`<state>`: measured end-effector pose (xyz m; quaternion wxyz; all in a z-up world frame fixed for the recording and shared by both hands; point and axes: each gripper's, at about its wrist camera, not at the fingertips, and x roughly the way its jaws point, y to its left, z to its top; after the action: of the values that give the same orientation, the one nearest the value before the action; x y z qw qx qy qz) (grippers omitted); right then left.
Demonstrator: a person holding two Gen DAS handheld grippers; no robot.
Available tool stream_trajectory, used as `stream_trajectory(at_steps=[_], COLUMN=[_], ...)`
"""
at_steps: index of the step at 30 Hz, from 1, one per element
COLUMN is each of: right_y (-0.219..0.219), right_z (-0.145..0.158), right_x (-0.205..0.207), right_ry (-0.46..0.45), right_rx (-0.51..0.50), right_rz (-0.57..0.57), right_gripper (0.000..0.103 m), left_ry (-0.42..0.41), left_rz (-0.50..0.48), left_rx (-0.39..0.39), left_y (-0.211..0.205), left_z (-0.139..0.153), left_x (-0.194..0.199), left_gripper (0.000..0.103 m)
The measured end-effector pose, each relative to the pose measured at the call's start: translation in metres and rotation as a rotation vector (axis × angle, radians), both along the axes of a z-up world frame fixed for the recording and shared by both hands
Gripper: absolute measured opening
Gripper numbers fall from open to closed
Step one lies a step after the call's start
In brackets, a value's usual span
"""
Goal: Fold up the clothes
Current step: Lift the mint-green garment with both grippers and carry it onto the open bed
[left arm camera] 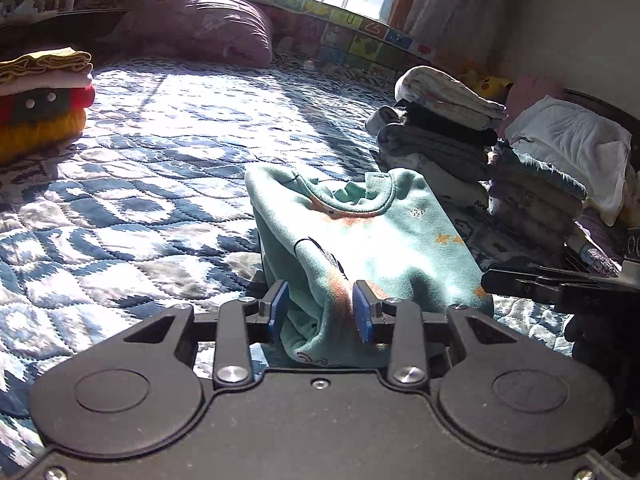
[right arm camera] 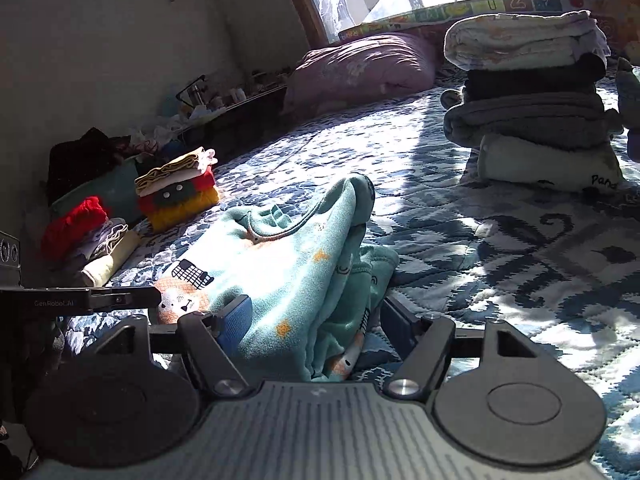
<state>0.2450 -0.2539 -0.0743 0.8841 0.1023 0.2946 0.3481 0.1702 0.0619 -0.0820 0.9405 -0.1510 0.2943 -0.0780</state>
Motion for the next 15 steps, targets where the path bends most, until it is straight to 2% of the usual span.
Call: stream_trajectory(at_steps=[3, 9, 13, 15], right_y=[-0.018, -0.012, -0.01, -0.005], right_z=[-0.01, -0.029, -0.053, -0.065], right_x=[-0.007, 0.031, 0.038, 0.056], right_ry=[0.066, 0.192, 0.277, 0.384], right_rx=[0.064, 0.148, 0.315, 0.347], right_rz=[-0.053, -0.161, -0.136, -0.164], right_gripper=[0.074, 0.075, 0.089, 0.089], left_ry=[-0.002, 0.005, 0.07, 0.101], left_rz=[0.016, 0.029, 0.032, 0.049], left_rx=[-0.06, -0.162, -0.286, -0.367], left_y=[0.011, 0.028, 0.043, 0.053], left_z=[0.0, 0.0, -0.019, -0.032], left_x=[-0.007, 0.003, 0.033, 0.051], left_gripper=[0.047, 0.059, 0.07, 0.073])
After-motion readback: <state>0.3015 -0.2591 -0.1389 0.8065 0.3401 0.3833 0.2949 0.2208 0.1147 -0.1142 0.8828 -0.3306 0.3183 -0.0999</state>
